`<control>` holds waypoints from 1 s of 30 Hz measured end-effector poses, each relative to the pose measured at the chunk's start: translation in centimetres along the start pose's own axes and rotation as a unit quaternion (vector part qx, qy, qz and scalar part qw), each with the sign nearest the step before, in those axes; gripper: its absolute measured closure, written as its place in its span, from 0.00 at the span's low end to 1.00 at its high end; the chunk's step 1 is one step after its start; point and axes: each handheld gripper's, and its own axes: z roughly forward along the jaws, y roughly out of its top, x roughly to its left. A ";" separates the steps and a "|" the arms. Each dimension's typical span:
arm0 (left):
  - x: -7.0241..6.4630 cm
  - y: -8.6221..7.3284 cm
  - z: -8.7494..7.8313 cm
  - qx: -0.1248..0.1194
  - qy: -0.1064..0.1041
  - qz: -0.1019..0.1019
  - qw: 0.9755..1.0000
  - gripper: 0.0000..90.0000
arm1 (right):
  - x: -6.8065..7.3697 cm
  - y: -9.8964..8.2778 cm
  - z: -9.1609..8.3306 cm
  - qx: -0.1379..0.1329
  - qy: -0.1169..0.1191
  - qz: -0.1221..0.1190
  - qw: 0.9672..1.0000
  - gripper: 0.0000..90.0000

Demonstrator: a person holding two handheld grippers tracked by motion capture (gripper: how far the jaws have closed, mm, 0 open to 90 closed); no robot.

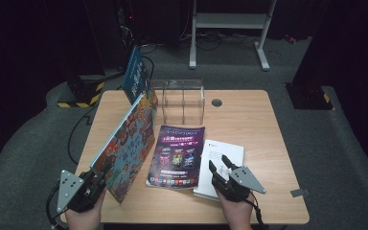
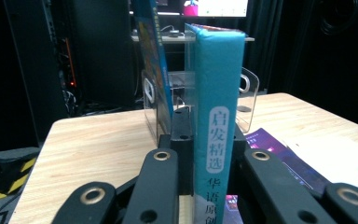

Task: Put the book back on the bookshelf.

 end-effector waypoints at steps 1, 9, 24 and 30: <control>0.1 -0.1 0.1 0.002 -0.001 -0.002 1.000 0.90 | 0.0 0.0 0.1 0.001 0.000 0.001 1.000 0.54; 0.2 -0.3 0.8 0.013 -0.012 -0.019 1.000 0.88 | 0.3 0.1 0.3 -0.001 0.006 0.001 1.000 0.54; -0.8 -0.8 2.8 0.050 -0.014 -0.017 0.999 0.90 | -0.2 -0.2 -0.1 0.001 0.000 0.006 1.000 0.55; -0.9 -0.8 3.2 0.052 -0.037 -0.041 0.997 0.90 | -0.5 -0.2 -0.2 -0.002 -0.003 0.009 1.000 0.55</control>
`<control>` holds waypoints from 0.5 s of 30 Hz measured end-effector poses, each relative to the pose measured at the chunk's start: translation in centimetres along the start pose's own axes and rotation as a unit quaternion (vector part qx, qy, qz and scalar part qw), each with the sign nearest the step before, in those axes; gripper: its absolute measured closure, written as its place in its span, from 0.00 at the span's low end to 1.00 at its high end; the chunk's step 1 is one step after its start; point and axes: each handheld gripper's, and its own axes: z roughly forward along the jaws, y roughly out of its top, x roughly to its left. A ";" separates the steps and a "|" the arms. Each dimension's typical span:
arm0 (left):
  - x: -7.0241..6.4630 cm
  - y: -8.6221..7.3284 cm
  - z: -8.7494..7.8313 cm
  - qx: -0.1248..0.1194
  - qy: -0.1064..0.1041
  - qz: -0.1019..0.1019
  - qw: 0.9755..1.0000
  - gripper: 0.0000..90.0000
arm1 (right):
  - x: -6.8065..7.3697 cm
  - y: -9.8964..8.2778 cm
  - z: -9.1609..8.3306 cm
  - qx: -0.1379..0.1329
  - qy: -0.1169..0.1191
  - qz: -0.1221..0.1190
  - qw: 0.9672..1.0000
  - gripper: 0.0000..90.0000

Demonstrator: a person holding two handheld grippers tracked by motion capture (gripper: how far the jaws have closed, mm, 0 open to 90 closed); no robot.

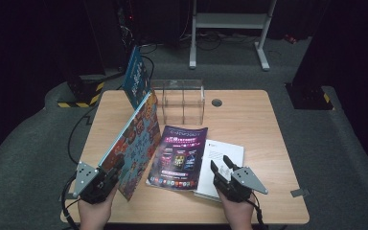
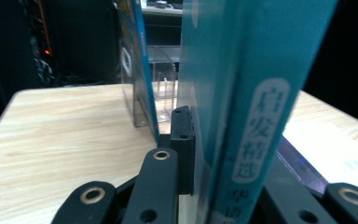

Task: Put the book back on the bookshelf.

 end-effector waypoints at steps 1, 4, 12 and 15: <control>0.0 0.0 0.1 0.000 -0.002 -0.004 1.000 0.90 | -0.1 0.1 0.0 0.000 -0.001 0.003 1.000 0.55; -0.3 0.0 0.5 -0.003 -0.004 0.002 1.000 0.90 | -0.3 0.2 -0.1 -0.001 -0.004 0.000 1.000 0.55; 0.2 0.3 0.9 0.004 0.000 0.006 1.000 0.89 | -1.8 -0.2 -0.3 0.022 -0.018 -0.011 1.000 0.55; 0.2 0.3 1.0 0.004 0.003 0.026 1.000 0.88 | -2.4 -0.6 -0.4 0.029 -0.026 -0.012 0.999 0.55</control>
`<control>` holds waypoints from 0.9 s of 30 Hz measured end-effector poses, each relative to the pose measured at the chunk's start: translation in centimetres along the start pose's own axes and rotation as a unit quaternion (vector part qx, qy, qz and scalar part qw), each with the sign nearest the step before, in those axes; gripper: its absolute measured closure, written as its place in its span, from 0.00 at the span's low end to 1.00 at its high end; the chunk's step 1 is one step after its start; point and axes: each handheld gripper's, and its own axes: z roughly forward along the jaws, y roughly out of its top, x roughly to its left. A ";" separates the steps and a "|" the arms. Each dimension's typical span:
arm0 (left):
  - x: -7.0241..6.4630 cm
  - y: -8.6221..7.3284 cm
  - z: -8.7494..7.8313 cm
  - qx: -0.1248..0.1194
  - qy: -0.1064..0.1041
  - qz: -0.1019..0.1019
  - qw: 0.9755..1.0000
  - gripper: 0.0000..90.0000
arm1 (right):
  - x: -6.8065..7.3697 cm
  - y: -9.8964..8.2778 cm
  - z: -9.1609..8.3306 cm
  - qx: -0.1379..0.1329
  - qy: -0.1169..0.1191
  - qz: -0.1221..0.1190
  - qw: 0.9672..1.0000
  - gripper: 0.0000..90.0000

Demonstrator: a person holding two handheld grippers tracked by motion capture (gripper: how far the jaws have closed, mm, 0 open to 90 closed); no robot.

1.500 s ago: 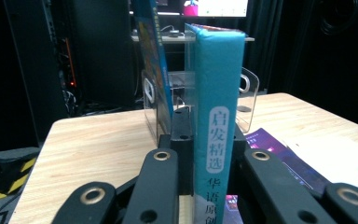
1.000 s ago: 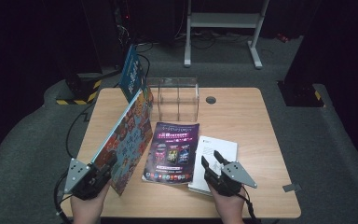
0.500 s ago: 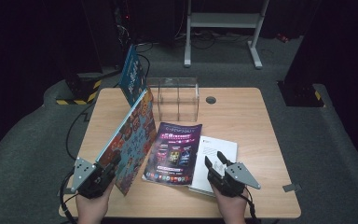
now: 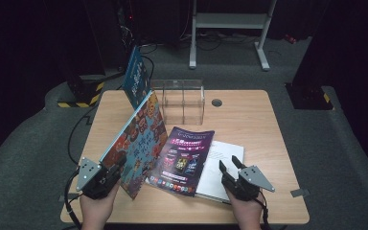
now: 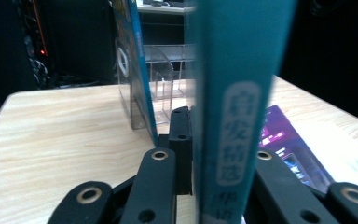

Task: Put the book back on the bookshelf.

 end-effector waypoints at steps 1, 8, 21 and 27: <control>0.0 0.1 0.0 -0.002 -0.003 0.006 1.000 0.87 | -0.2 -0.2 0.0 0.000 -0.002 -0.001 1.000 0.55; -0.9 1.4 0.1 -0.029 -0.008 0.031 0.999 0.85 | -0.6 -0.8 -0.1 0.008 -0.006 0.006 1.000 0.55; -1.3 1.9 0.9 -0.031 0.009 0.041 0.999 0.76 | -0.4 -1.4 0.0 0.014 -0.001 0.010 1.000 0.55; -1.1 2.2 1.0 -0.030 -0.001 0.038 0.999 0.82 | -0.4 -1.4 -0.1 0.014 0.000 0.012 1.000 0.54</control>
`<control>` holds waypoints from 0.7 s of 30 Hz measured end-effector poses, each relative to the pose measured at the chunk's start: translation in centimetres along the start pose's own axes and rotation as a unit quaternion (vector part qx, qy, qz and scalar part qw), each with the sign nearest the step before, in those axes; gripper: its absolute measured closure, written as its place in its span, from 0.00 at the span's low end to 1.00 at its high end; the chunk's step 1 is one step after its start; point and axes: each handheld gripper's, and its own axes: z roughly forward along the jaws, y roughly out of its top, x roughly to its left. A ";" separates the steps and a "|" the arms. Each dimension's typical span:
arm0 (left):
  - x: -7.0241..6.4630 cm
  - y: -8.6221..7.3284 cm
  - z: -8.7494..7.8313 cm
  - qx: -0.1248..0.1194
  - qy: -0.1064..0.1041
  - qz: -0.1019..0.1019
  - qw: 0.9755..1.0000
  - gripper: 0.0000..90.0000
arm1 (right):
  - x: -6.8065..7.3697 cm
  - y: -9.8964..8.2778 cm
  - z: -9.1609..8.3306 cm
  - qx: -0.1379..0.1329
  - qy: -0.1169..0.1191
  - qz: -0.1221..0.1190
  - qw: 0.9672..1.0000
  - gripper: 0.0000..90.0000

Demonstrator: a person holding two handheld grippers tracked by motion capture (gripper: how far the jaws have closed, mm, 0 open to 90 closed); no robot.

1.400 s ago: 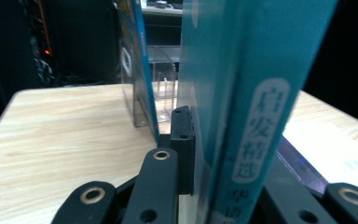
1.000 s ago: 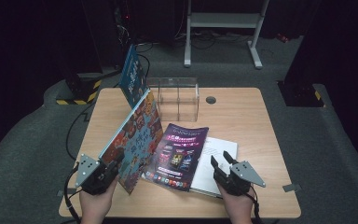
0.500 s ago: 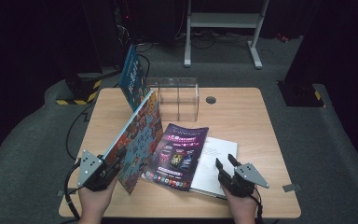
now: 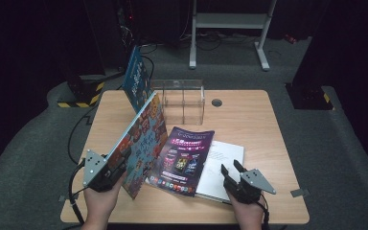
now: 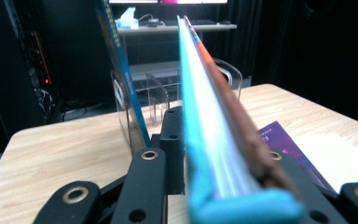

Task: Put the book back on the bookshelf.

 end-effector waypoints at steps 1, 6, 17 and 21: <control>0.1 0.0 0.0 0.000 -0.001 -0.001 1.000 0.82 | 0.0 0.0 0.0 0.000 0.000 0.001 1.000 0.54; 0.3 0.0 -0.2 -0.009 -0.003 -0.013 1.000 0.87 | 0.0 -0.1 0.0 0.002 0.002 0.002 1.000 0.54; -0.2 0.3 -0.2 0.004 -0.005 -0.006 1.000 0.88 | -0.1 -0.2 0.0 0.007 0.006 0.006 1.000 0.54; -0.1 0.3 -0.2 0.004 -0.007 -0.021 1.000 0.89 | -0.2 -0.1 0.1 0.011 0.008 0.003 1.000 0.54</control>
